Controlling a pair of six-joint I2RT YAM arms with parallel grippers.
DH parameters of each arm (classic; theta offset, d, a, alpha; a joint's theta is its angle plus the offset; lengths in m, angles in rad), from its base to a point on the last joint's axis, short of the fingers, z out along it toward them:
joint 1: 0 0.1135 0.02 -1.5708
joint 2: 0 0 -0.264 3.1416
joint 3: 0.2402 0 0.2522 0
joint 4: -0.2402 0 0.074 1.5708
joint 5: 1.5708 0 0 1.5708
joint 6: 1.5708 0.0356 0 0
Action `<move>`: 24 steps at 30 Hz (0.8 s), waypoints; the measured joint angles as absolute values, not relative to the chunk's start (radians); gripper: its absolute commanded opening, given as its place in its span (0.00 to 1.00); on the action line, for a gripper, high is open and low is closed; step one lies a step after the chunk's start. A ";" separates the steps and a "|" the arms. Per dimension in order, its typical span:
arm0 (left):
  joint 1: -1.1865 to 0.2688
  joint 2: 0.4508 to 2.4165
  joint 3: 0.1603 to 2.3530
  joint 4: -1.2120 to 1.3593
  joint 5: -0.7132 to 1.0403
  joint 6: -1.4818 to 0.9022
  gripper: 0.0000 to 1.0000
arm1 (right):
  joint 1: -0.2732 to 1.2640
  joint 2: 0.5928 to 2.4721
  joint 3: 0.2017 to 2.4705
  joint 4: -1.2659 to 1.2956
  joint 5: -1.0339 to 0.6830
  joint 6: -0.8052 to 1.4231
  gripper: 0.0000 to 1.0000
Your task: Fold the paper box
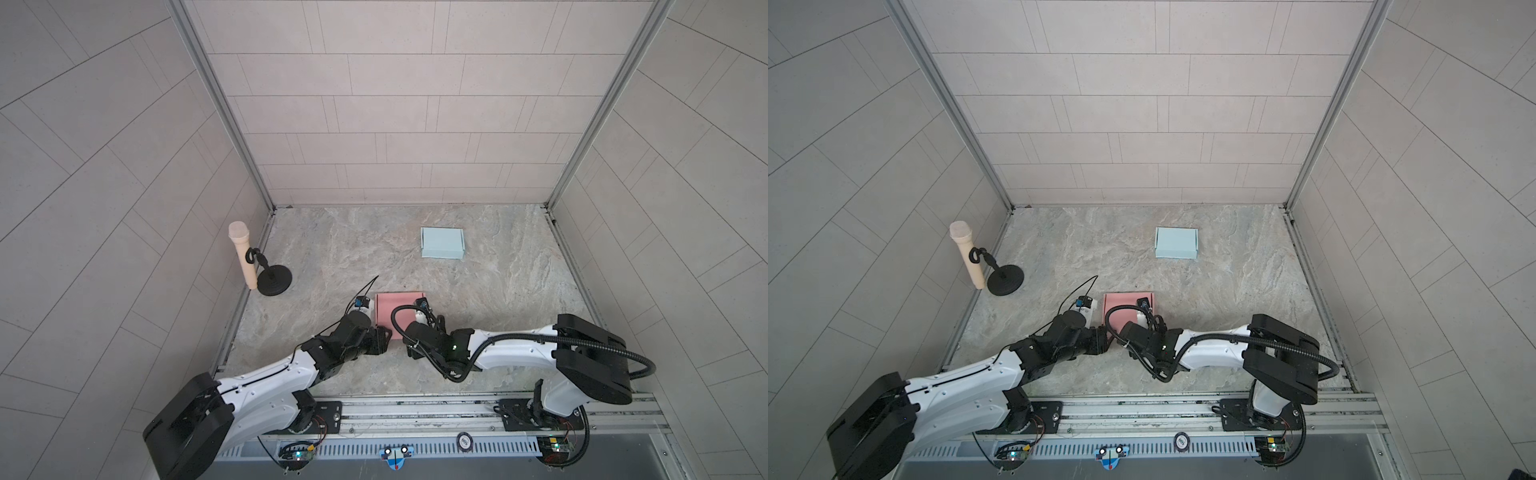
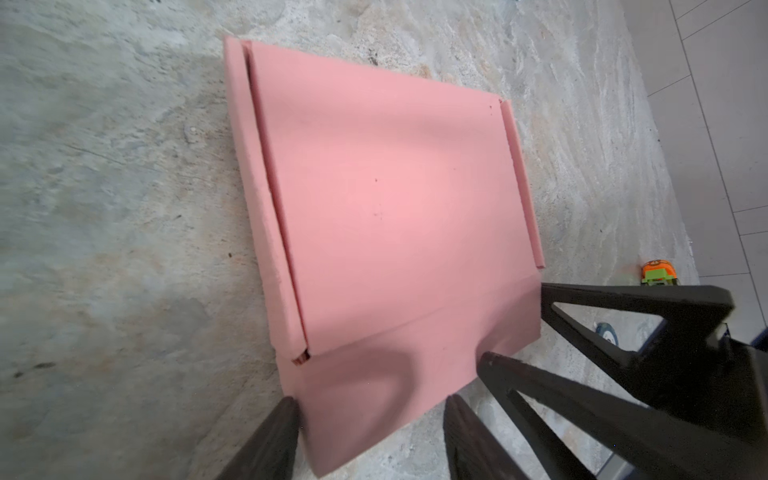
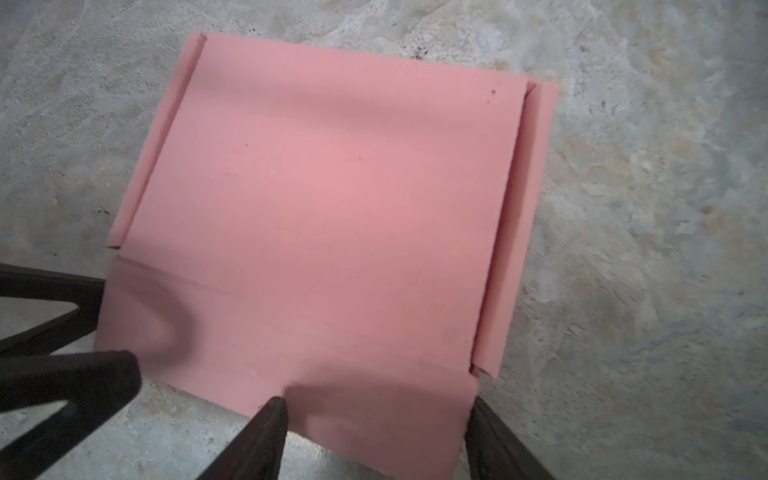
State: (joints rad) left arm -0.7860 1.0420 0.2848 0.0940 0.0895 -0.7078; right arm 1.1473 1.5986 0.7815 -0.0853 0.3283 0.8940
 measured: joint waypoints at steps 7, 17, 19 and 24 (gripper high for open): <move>-0.786 1.103 0.287 0.102 0.068 -0.680 0.55 | 1.150 1.612 0.791 -0.083 0.322 0.894 0.69; -0.780 1.105 0.291 0.103 0.053 -0.656 0.52 | 1.150 1.604 0.793 -0.097 0.323 0.894 0.71; -0.776 1.105 0.291 0.104 0.053 -0.654 0.52 | 1.150 1.594 0.792 -0.103 0.323 0.894 0.72; -0.763 1.105 0.291 0.104 0.057 -0.649 0.52 | 1.150 1.557 0.774 -0.109 0.327 0.894 0.73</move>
